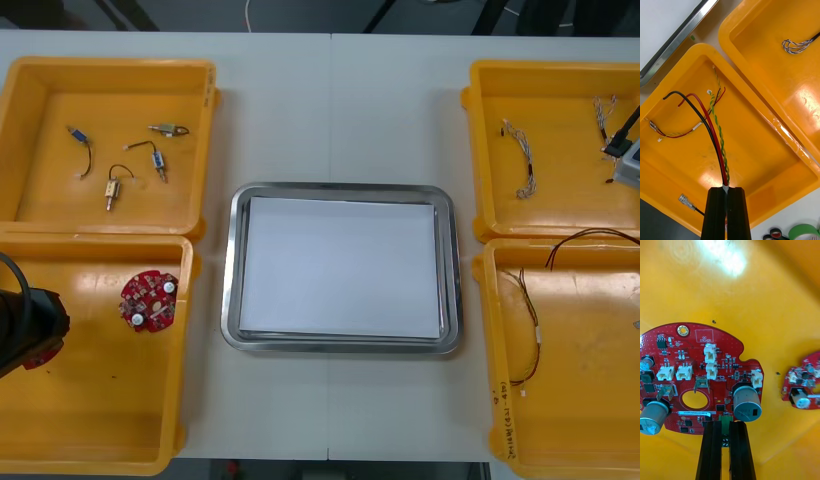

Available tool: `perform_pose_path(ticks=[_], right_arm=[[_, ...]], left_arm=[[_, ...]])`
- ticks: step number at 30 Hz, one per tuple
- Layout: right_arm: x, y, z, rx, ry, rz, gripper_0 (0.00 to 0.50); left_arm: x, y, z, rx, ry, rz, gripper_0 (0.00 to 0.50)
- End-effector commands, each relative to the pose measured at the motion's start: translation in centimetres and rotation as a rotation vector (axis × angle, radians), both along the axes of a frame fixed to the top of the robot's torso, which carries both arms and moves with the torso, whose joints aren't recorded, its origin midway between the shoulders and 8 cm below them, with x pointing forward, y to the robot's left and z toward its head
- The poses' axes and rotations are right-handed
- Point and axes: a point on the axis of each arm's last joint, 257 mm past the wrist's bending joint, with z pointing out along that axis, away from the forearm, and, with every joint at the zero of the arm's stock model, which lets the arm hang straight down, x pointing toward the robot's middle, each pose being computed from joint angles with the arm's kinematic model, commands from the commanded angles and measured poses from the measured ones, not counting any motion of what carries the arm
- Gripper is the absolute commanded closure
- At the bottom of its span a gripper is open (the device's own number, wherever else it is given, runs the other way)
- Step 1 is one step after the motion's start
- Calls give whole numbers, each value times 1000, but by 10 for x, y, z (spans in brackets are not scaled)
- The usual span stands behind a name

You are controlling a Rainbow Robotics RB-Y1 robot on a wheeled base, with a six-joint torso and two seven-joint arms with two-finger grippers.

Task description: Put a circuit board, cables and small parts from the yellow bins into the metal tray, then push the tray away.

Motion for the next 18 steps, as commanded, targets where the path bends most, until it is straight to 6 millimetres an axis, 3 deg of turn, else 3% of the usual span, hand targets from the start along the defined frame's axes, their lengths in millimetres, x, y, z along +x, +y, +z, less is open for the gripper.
perform_pose_path(ticks=[1, 10, 18], right_arm=[[2, -4, 9, -54, -11, 51, 500], [2, -4, 9, -54, -11, 51, 500], [1, -4, 9, -54, -11, 54, 500]], left_arm=[[-3, 3, 38, 65, -10, -75, 500], [-1, -36, 76, 55, -15, -233, 500], [4, -77, 93, 48, -24, -386, 500]])
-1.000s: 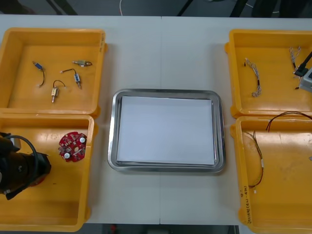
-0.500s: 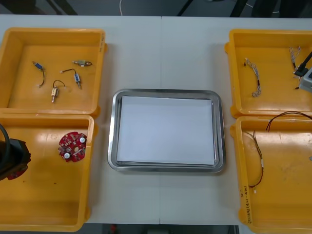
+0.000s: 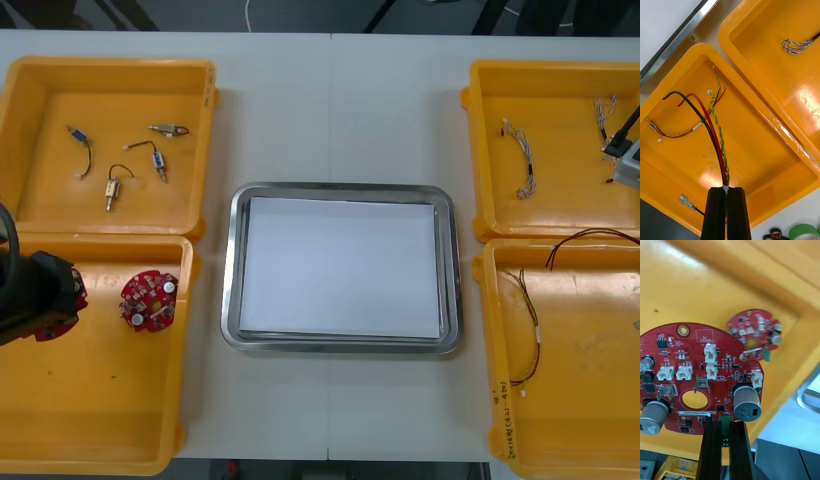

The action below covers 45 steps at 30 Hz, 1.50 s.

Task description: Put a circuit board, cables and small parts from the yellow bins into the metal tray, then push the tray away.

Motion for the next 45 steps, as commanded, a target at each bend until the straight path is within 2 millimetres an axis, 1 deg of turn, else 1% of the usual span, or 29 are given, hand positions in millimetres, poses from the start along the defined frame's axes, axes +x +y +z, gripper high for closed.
perform_pose_path(ticks=[1, 11, 17, 18, 21, 26, 30, 34, 38, 39, 45], right_arm=[[2, -4, 9, -53, -11, 52, 500], [1, -3, 9, -52, -10, 55, 500], [1, -3, 9, -50, -7, 56, 500], [1, -3, 10, -50, -9, 58, 500], [1, -3, 9, -50, -8, 57, 500], [1, -3, 9, -51, -8, 55, 500], [1, -3, 9, -50, -8, 54, 500], [1, -3, 10, -51, -10, 57, 500], [1, -3, 9, -51, -8, 55, 500], [1, -3, 9, -50, -8, 54, 500], [1, -3, 9, -50, -7, 56, 500]], left_arm=[[7, -24, 20, 80, -37, -176, 500], [15, -66, 26, 130, -40, -331, 500], [20, -88, 24, 150, -35, -393, 500], [20, -89, 23, 151, -32, -396, 500], [25, -99, 24, 152, -31, -416, 500], [35, -121, 24, 136, -21, -437, 500], [47, -137, 26, 122, -26, -440, 500], [56, -147, 25, 134, -23, -445, 500], [66, -162, 21, 142, -15, -445, 500], [67, -169, 19, 143, -12, -451, 500], [75, -191, 7, 161, 4, -451, 500]])
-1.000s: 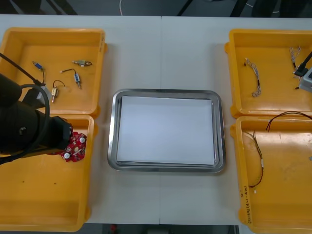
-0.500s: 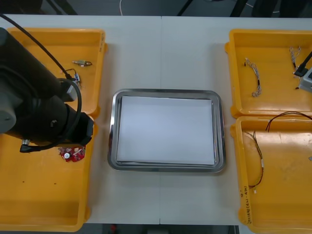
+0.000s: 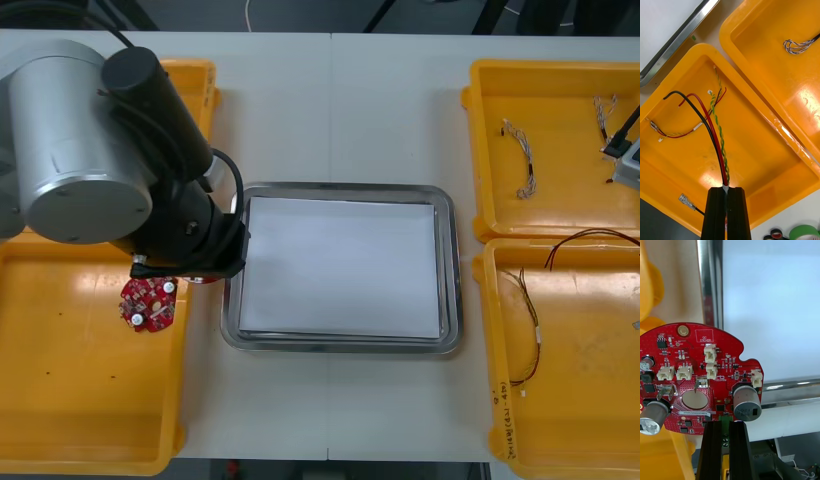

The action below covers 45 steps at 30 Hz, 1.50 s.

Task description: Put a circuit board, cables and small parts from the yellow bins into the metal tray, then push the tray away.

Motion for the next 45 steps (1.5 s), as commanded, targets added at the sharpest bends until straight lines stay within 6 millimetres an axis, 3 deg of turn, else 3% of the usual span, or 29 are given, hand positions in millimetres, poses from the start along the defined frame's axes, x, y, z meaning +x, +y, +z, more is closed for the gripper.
perform_pose_path(ticks=[1, 12, 28, 45], right_arm=[[1, -4, 9, -53, -10, 53, 500], [1, -4, 9, -49, -10, 48, 500], [3, -5, 10, -53, -16, 44, 500], [4, -7, 11, -59, -23, 36, 500]], left_arm=[[9, -29, 6, -3, -23, 2, 500], [8, -68, -24, -36, -28, 66, 497], [7, -89, -64, -49, -19, 87, 497], [2, -103, -85, -92, -35, 134, 494]])
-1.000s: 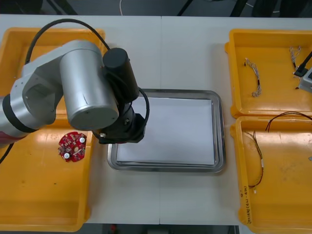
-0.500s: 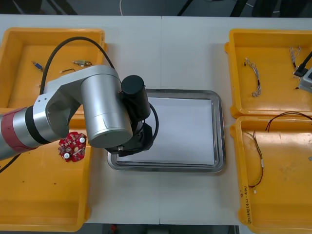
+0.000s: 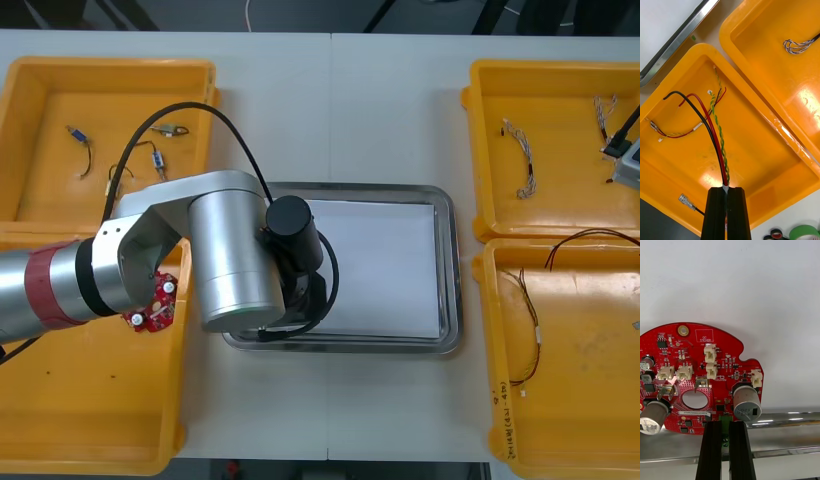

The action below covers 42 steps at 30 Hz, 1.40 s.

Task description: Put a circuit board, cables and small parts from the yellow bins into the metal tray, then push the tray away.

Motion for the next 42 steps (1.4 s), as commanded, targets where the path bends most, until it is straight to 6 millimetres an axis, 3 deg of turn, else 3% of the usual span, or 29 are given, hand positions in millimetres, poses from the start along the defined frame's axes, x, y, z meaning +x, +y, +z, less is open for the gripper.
perform_pose_path(ticks=[1, 3, 5, 8, 10, 11, 13, 14, 24, 30, 42], right_arm=[[3, -7, 10, -57, -20, 37, 500], [3, -7, 11, -59, -20, 37, 500], [4, -7, 10, -58, -20, 36, 500], [4, -7, 10, -58, -20, 36, 500], [4, -7, 10, -58, -20, 36, 500], [4, -7, 11, -58, -22, 37, 500], [4, -7, 11, -59, -21, 35, 500], [4, -7, 10, -58, -20, 36, 500], [4, -7, 11, -59, -22, 38, 500], [3, -6, 11, -54, -18, 38, 500], [2, -6, 10, -57, -17, 41, 500]], left_arm=[[4, -20, 13, -43, -27, 29, 494], [5, -19, 14, -44, -29, 30, 494], [5, -19, 14, -45, -30, 32, 457], [4, -20, 13, -45, -27, 33, 325], [3, -20, 13, -49, -25, 38, 179], [3, -20, 13, -50, -25, 39, 151], [3, -20, 14, -52, -27, 41, 19], [3, -20, 13, -53, -25, 43, 0], [3, -24, 24, -76, -38, 42, 0], [8, -18, 45, -91, -55, 58, 0], [25, 14, 96, -111, -62, 135, 0]])
